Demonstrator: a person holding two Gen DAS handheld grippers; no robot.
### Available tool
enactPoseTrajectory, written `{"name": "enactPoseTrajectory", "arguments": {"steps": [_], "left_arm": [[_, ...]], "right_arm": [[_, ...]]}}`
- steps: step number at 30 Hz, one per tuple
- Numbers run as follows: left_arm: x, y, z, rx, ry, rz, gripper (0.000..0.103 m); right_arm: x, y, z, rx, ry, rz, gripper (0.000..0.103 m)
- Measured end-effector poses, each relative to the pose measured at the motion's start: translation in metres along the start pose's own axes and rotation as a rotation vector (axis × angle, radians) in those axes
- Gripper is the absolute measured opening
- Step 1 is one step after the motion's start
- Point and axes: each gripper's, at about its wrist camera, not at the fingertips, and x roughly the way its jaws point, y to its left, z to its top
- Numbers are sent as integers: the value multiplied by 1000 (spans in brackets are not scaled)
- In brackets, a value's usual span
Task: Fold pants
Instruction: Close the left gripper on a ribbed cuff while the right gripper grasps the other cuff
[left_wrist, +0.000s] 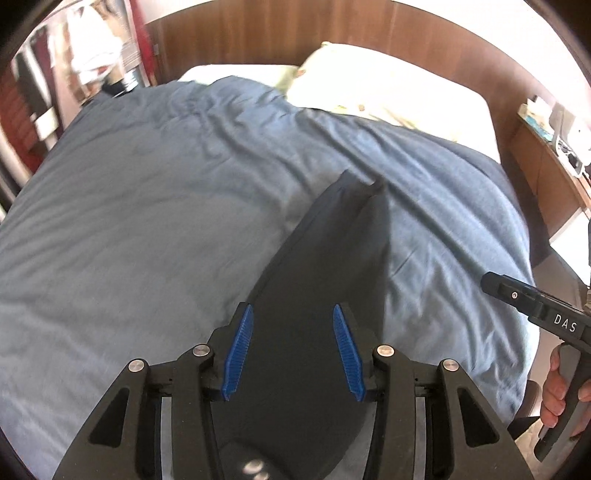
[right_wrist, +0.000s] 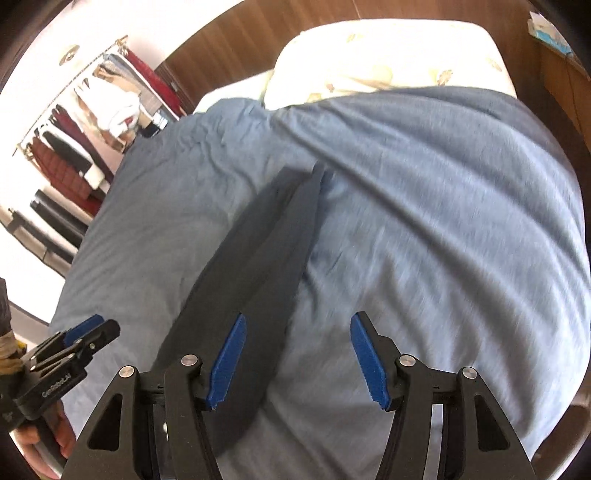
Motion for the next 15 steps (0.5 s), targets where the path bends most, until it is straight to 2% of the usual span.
{"name": "enactPoseTrajectory", "arguments": {"steps": [7, 10, 15], "left_arm": [[36, -35, 57, 86, -8, -69, 44], [62, -47, 81, 121, -2, -112, 44], [102, -58, 112, 151, 3, -142, 46]], "right_arm": [[6, -26, 47, -9, -49, 7, 59], [16, -37, 68, -4, -65, 3, 59], [41, -51, 98, 2, -81, 2, 55]]}}
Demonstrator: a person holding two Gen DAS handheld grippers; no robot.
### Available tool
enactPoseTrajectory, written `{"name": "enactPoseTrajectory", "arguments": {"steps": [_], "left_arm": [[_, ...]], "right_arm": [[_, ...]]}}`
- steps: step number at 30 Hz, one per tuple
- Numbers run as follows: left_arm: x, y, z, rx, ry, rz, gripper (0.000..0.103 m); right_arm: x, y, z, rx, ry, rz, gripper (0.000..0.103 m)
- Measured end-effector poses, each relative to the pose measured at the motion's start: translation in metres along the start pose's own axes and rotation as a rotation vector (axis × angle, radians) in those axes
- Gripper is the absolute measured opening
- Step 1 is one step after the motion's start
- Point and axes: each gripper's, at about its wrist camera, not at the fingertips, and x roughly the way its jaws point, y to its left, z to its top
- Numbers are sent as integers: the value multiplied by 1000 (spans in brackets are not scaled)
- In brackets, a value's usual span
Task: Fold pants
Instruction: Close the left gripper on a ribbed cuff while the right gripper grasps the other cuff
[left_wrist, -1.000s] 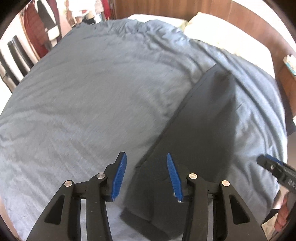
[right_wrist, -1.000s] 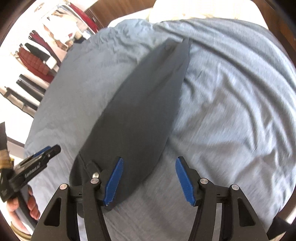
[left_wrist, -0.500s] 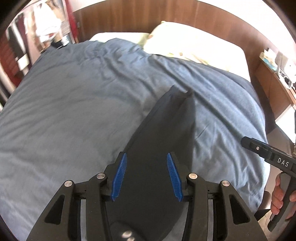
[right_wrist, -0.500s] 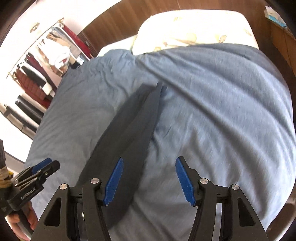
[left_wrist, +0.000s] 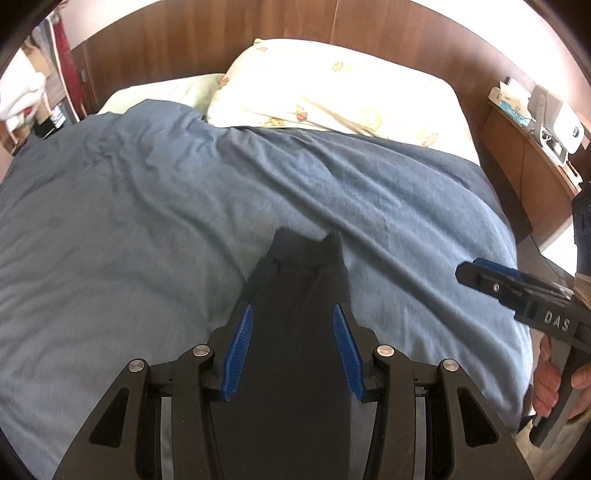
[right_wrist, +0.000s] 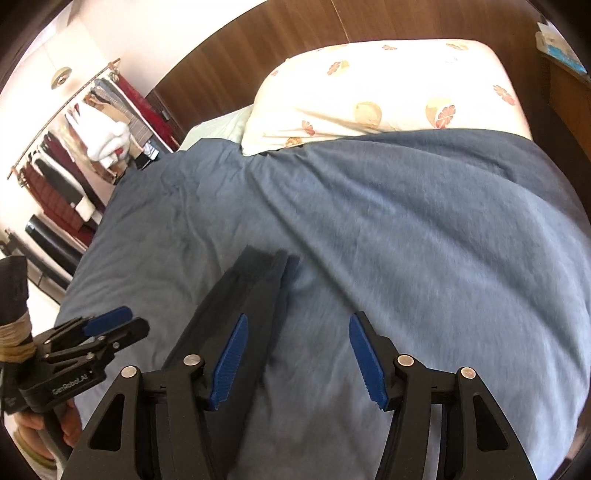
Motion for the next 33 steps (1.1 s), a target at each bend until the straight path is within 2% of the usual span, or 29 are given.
{"name": "enactPoseTrajectory", "arguments": {"steps": [2, 6, 12, 17, 26, 28, 32, 33], "left_arm": [[17, 0, 12, 14, 5, -10, 46], [46, 5, 30, 37, 27, -31, 46], [96, 17, 47, 50, 109, -73, 46], [131, 26, 54, 40, 164, -109, 46], [159, 29, 54, 56, 224, -159, 43], [164, 30, 55, 48, 239, -179, 36], [167, 31, 55, 37, 246, -191, 32], [166, 31, 55, 31, 244, -192, 26]], "right_arm": [[13, -2, 8, 2, 6, 4, 51], [37, -1, 22, 19, 6, 38, 51], [75, 10, 35, -7, 28, 83, 45], [110, 12, 43, -23, 64, 77, 42], [142, 1, 49, -8, 109, 66, 40], [147, 3, 49, -7, 123, 82, 40], [160, 5, 47, -6, 154, 92, 38], [162, 7, 46, -13, 159, 93, 37]]}}
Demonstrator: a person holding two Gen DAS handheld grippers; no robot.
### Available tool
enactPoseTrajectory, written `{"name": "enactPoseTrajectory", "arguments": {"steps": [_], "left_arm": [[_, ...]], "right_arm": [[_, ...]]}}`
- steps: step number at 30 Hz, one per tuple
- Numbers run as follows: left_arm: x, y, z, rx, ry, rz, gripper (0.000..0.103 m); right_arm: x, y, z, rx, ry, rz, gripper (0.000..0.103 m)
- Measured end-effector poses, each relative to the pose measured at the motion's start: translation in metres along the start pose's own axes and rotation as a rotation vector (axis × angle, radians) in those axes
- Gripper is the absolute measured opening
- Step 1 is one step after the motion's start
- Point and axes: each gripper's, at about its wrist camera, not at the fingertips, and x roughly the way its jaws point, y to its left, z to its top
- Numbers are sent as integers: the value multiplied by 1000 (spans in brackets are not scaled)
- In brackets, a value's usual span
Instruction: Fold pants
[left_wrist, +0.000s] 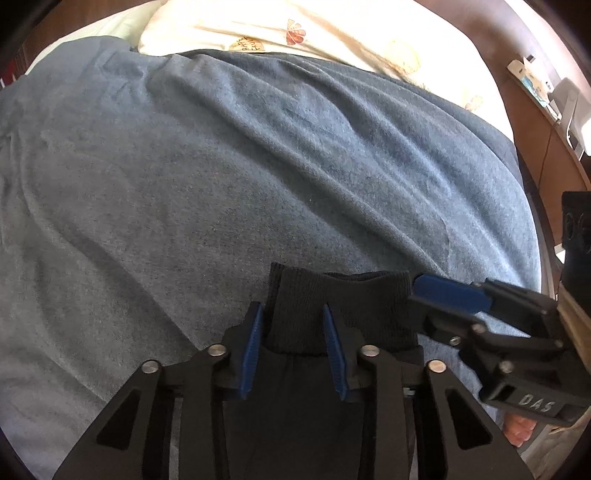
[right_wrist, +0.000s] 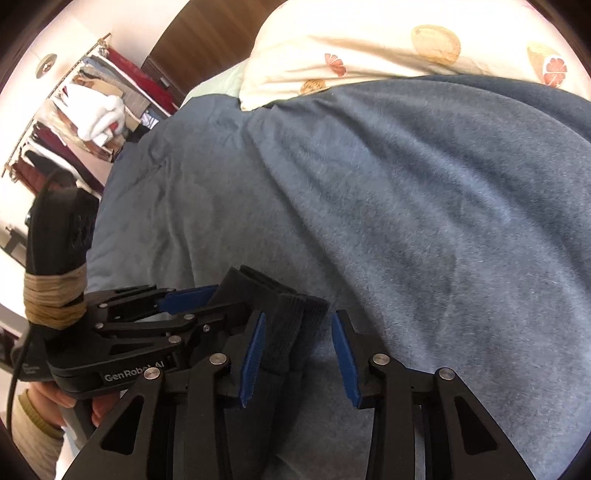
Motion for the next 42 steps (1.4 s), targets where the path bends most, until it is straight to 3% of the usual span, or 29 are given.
{"name": "enactPoseTrajectory", "arguments": {"steps": [3, 8, 20, 24, 30, 42], "left_arm": [[-3, 2, 0, -3, -10, -9, 8], [-9, 6, 1, 2, -42, -2, 8], [10, 20, 3, -28, -20, -20, 8], [12, 21, 2, -32, -12, -24, 10], [6, 27, 7, -38, -11, -56, 29], [35, 25, 18, -15, 80, -110, 30]], "right_arm": [[5, 2, 0, -9, 7, 2, 36], [8, 0, 0, 8, 8, -3, 36], [27, -8, -1, -22, 40, -75, 36], [28, -12, 1, -11, 51, -76, 36], [22, -17, 2, 24, 45, -11, 36], [35, -23, 2, 81, 72, 48, 36]]}}
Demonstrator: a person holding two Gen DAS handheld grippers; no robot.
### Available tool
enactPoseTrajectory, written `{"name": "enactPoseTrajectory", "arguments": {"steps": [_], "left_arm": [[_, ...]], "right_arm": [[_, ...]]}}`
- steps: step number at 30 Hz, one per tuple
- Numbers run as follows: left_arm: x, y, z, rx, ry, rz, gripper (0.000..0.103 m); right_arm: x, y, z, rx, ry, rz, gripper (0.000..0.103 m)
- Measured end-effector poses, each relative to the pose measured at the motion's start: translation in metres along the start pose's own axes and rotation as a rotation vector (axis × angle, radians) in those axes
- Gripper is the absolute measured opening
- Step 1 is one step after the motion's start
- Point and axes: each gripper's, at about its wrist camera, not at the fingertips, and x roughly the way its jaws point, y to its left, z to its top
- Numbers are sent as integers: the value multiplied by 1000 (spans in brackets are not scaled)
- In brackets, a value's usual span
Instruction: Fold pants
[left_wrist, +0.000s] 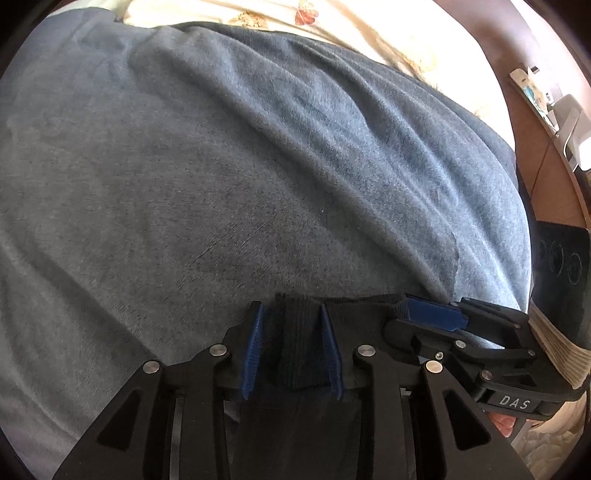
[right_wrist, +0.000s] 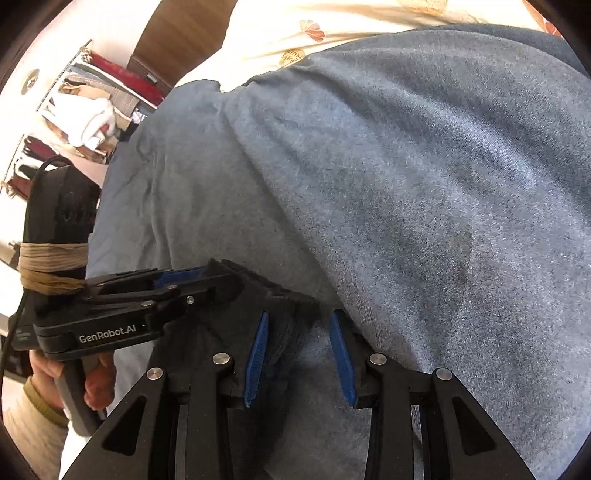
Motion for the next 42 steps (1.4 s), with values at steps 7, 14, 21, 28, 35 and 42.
{"name": "enactPoseTrajectory", "arguments": {"steps": [7, 14, 21, 28, 35, 42], "left_arm": [[13, 3, 3, -3, 24, -15, 27], [3, -11, -1, 25, -8, -7, 15], [-40, -28, -8, 65, -96, 6, 14], [-94, -37, -31, 82, -175, 20, 14], [-160, -43, -66, 87, -265, 48, 14], [-208, -50, -118, 72, -334, 71, 14]], "right_arm": [[6, 0, 1, -19, 7, 8, 35], [9, 4, 4, -45, 12, 34, 18], [-22, 20, 7, -81, -48, 55, 15], [-63, 59, 2, -205, -120, 73, 14], [-99, 98, -14, -283, -169, 111, 14], [-137, 147, -54, -392, -218, 129, 14]]}}
